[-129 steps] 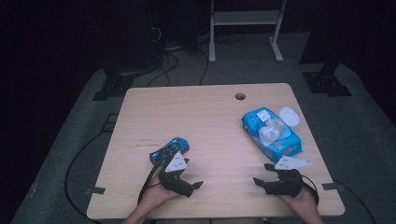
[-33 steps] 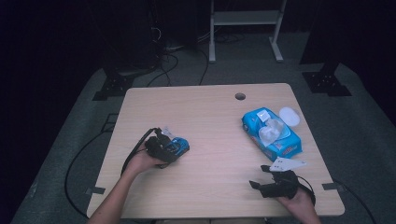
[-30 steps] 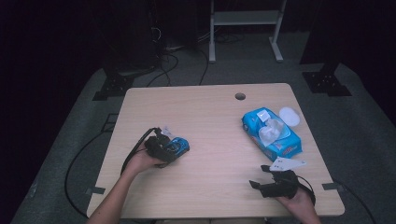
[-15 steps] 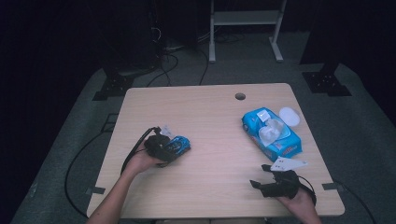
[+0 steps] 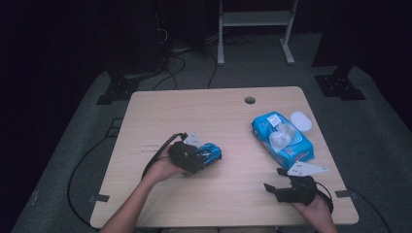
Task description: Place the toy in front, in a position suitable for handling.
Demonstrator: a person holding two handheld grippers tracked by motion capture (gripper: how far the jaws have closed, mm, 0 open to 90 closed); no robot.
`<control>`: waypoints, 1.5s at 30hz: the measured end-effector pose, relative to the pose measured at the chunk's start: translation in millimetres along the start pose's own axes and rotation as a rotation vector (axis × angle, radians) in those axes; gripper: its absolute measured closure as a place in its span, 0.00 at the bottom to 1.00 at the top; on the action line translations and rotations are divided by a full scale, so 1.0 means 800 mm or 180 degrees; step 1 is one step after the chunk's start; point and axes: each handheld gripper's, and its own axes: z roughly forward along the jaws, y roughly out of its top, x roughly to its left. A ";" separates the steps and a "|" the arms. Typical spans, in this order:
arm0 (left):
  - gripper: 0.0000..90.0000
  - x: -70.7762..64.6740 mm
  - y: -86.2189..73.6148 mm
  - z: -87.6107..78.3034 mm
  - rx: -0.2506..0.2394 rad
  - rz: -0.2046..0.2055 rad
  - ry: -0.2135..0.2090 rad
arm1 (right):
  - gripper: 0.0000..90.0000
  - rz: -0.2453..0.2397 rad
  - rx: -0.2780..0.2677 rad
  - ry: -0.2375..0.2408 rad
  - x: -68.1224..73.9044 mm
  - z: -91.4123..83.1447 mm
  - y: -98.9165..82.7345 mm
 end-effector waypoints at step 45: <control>0.12 -0.042 -0.003 0.027 -0.0252 0.0266 -0.0283 | 0.95 0.0267 -0.0149 -0.1030 -0.130 0.000 0.104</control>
